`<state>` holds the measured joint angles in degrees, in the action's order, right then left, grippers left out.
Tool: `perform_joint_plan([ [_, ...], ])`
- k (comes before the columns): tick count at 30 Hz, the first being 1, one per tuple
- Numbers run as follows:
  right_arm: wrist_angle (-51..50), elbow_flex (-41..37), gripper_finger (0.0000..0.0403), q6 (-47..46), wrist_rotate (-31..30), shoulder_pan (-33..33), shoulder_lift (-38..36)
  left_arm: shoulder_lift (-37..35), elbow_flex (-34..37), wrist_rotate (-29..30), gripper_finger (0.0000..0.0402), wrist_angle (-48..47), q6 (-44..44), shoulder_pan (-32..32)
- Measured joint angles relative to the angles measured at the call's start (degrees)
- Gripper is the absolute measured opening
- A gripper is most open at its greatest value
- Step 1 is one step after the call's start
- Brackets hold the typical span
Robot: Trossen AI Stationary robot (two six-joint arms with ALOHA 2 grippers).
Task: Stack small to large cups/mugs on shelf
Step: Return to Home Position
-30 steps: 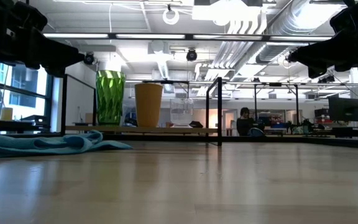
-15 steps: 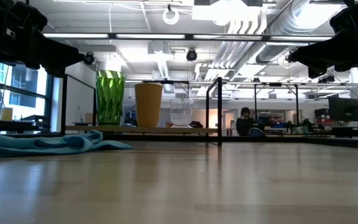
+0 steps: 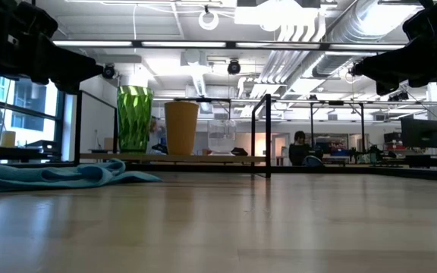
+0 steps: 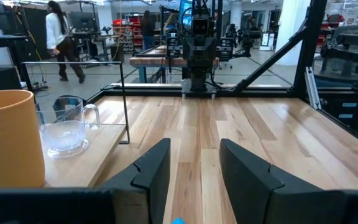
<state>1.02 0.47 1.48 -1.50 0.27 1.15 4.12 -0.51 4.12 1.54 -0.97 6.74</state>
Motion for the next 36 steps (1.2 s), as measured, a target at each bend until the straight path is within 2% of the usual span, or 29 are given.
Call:
perform_joint_plan([
  [21,-0.62,0.11,0.0091,0.04,2.45,0.04,0.02,0.00,0.00,0.00,0.0129,0.00,-0.02,0.00],
  [36,-0.61,0.13,0.0091,0.00,1.27,0.02,0.02,-0.01,0.00,0.00,0.0129,0.00,0.00,0.00],
])
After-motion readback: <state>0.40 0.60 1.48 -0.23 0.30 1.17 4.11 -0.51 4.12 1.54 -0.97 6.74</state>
